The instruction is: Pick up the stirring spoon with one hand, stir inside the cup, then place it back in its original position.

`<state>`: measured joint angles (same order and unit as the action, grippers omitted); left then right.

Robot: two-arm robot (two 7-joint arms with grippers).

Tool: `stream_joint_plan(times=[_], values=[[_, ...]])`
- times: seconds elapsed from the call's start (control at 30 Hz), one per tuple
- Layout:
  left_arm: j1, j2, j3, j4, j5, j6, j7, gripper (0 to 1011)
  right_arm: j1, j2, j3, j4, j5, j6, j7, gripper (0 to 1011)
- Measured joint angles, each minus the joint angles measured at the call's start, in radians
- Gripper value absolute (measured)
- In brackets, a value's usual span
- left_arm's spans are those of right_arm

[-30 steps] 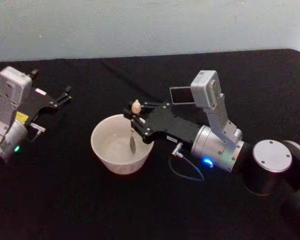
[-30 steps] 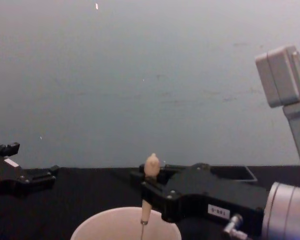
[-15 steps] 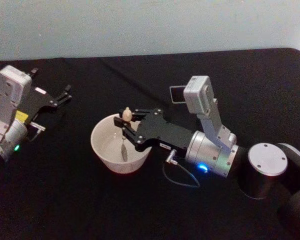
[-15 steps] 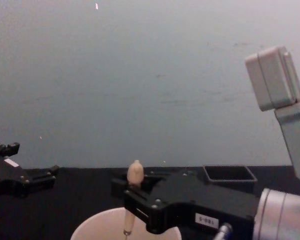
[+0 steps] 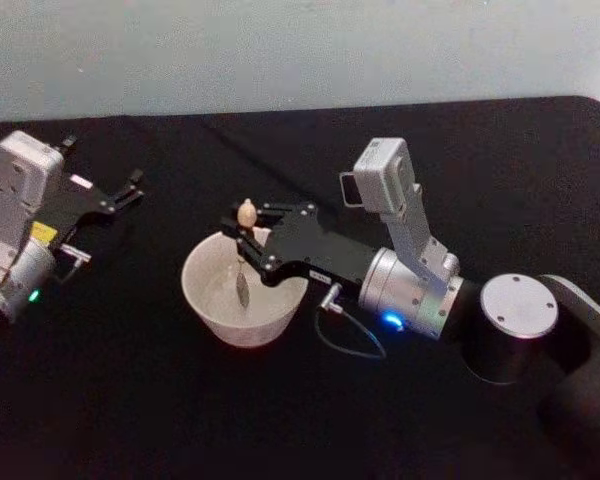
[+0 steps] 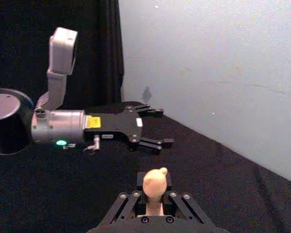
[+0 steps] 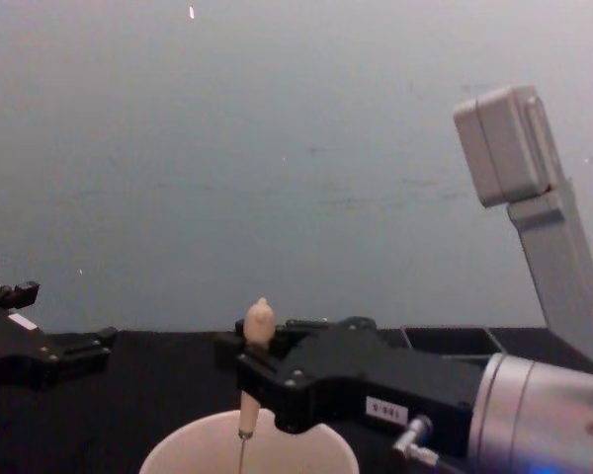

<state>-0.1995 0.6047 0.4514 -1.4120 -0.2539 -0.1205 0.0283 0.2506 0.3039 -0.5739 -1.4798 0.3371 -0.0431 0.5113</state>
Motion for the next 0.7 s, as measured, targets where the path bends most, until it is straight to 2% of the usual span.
stream_joint_plan(times=[0.33, 0.7], values=[[0.000, 0.000, 0.000, 0.000, 0.000, 0.000, 0.000, 1001, 0.012, -0.011, 0.016, 0.017, -0.004, -0.004, -0.016, 170], [0.000, 0.000, 0.000, 0.000, 0.000, 0.000, 0.000, 1001, -0.008, 0.009, 0.031, 0.000, -0.005, 0.001, -0.019, 169]])
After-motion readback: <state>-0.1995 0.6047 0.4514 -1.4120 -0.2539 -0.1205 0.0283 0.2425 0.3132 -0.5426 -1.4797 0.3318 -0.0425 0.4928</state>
